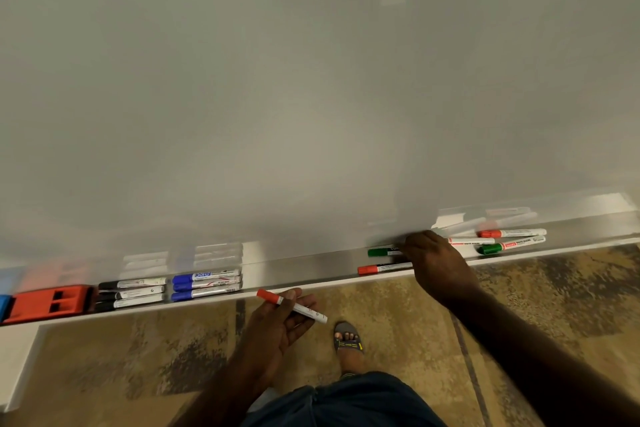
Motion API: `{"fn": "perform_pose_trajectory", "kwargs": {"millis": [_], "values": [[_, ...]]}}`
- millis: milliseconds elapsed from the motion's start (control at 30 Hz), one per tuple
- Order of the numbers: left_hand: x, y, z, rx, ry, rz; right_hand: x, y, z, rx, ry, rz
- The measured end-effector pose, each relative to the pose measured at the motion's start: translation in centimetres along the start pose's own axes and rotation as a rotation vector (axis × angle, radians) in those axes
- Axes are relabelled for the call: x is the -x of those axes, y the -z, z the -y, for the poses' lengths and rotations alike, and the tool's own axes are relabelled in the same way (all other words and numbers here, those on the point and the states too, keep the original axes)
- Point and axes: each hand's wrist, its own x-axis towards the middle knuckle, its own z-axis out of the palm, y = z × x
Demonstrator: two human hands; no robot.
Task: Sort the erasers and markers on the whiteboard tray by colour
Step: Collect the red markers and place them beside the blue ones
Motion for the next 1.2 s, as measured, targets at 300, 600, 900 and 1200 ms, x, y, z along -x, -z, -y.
{"fn": "perform_pose_trajectory", "kwargs": {"millis": [300, 600, 900, 1200], "values": [[-0.3, -2.5, 0.6, 0.015, 0.026, 0.037, 0.0, 0.2, 0.9, 0.042, 0.135, 0.199], [-1.4, -5.5, 1.5, -0.008, 0.062, 0.094, -0.3, 0.1, 1.4, 0.115, 0.129, 0.26], [-1.4, -7.1, 1.5, -0.065, 0.074, 0.127, -0.4, 0.0, 2.2, 0.101, 0.052, 0.238], [-1.3, -7.4, 1.7, -0.091, 0.073, 0.148, -0.1, 0.4, 2.5, -0.109, -0.017, 0.144]]}}
